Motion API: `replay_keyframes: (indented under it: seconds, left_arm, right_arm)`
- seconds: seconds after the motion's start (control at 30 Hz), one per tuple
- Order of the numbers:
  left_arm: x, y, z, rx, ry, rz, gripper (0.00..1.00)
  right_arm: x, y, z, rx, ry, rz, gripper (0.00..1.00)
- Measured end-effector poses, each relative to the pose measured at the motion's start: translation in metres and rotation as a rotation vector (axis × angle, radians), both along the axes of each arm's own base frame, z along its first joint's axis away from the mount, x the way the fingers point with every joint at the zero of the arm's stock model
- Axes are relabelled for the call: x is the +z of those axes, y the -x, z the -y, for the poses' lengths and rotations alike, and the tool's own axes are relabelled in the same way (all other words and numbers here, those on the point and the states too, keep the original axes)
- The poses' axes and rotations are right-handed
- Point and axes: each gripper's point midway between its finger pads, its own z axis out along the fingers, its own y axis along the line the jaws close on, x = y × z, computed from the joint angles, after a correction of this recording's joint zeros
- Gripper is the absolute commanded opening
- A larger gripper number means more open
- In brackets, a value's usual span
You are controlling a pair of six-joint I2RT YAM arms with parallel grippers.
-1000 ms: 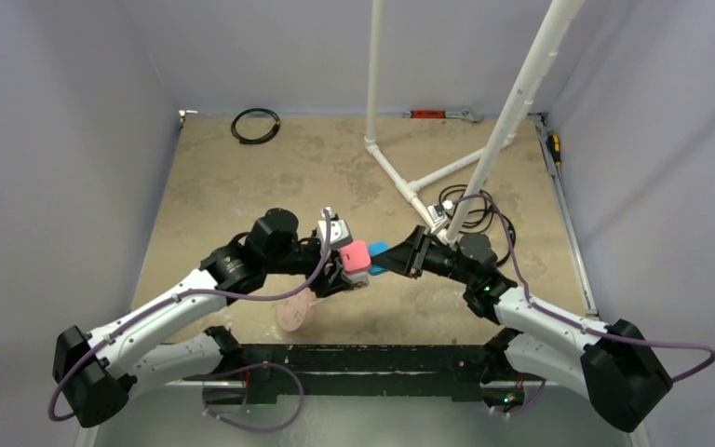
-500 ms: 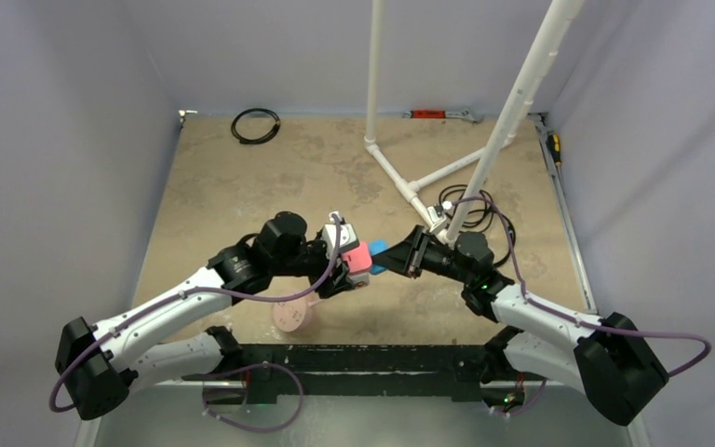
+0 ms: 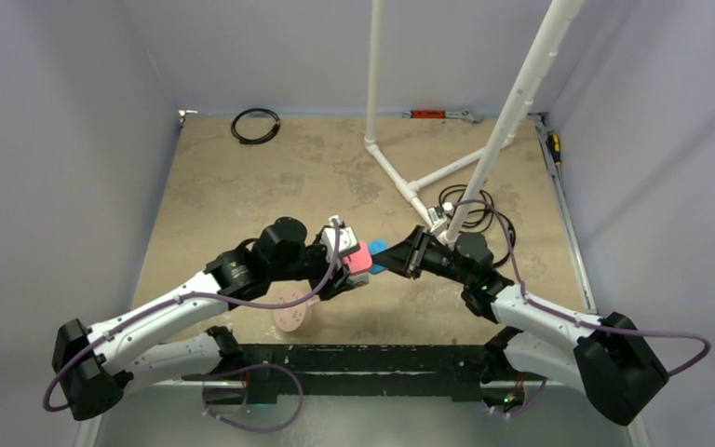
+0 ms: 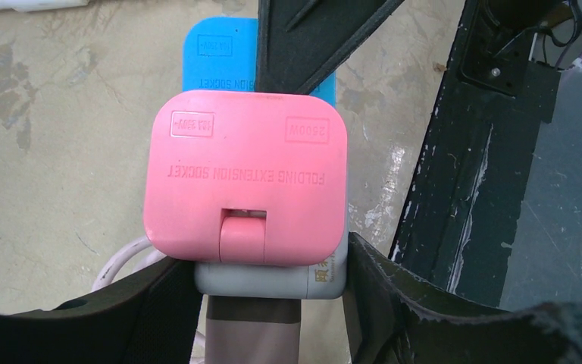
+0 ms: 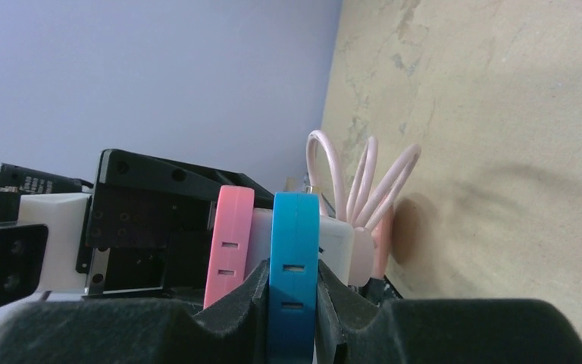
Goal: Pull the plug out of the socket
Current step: Remove the plug from the socket.
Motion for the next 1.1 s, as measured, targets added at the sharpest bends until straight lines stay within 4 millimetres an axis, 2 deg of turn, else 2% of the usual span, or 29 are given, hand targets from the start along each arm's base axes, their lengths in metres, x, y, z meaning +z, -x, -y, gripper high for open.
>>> replay_keyframes:
  seconds: [0.17,0.37,0.6,1.1]
  left_arm:
    - [0.01,0.004,-0.007,0.008,0.035,0.029,0.0]
    - [0.004,0.004,-0.01,0.015,0.028,0.015,0.0]
    - [0.001,0.004,-0.009,0.015,0.024,0.007,0.0]
    - [-0.002,0.002,0.002,-0.008,0.025,0.01,0.0]
  right_arm:
    - [0.003,0.002,-0.004,0.016,-0.034,0.009,0.0]
    - [-0.008,0.002,-0.007,0.027,-0.065,-0.017,0.0]
    - [-0.009,0.003,-0.007,0.029,-0.077,-0.023,0.0]
    - [-0.003,0.008,0.007,-0.026,-0.038,-0.041,0.0]
